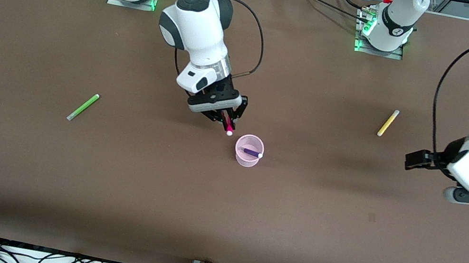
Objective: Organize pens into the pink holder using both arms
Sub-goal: 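Release the purple marker and withdraw the left gripper while right lifts pink, then lower the pink marker into the pink cup with the right gripper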
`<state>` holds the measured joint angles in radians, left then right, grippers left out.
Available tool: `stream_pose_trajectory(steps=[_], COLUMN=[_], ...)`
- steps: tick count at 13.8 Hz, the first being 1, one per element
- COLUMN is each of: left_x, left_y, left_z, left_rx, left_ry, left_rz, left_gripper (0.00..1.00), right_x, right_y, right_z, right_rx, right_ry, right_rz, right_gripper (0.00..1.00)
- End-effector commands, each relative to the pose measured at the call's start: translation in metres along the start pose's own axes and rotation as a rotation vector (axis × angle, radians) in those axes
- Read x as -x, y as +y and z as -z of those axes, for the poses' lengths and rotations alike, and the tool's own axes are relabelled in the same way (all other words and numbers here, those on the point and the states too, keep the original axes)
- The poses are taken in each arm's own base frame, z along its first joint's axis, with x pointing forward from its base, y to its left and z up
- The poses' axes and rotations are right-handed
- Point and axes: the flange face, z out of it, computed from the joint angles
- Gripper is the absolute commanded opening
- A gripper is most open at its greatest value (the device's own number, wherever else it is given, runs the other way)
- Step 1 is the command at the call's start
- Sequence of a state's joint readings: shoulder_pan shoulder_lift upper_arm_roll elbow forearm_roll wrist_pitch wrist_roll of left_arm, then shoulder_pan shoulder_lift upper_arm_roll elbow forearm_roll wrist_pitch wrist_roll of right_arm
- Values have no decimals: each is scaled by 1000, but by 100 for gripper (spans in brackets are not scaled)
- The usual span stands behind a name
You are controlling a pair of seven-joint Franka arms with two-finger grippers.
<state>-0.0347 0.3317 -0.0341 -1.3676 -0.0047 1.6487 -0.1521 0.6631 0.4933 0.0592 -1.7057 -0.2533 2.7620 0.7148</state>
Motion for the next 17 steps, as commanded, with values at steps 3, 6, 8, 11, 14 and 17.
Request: stream_pose_trajectory(steps=[3,6,8,11,14,17], left_x=[9,9,9,8,6,6], left_y=[6,6,2,-3,-3,-4], left_z=[-3,-7,-9,-9,-12,-12], left_rx=[17,16,16,17,16,17], left_ry=[-18,-27,-30,-27,-28,-28], left_rz=[-34,-40,-39,-34,-34,-32], left_gripper=[100,100,100,100,100,100], right_x=[-21,-16,-5,-4,-14,-7], right_y=[-34,-44,-48,-47,-45,-43], right_z=[-44,-61,-74,-84,-92,-103], right_rx=[38,50,56,66,65,71], right_ry=[103,126,143,151,178,178], right_rz=[20,7,8,18,18,30], right_gripper=[0,0,0,0,0,0])
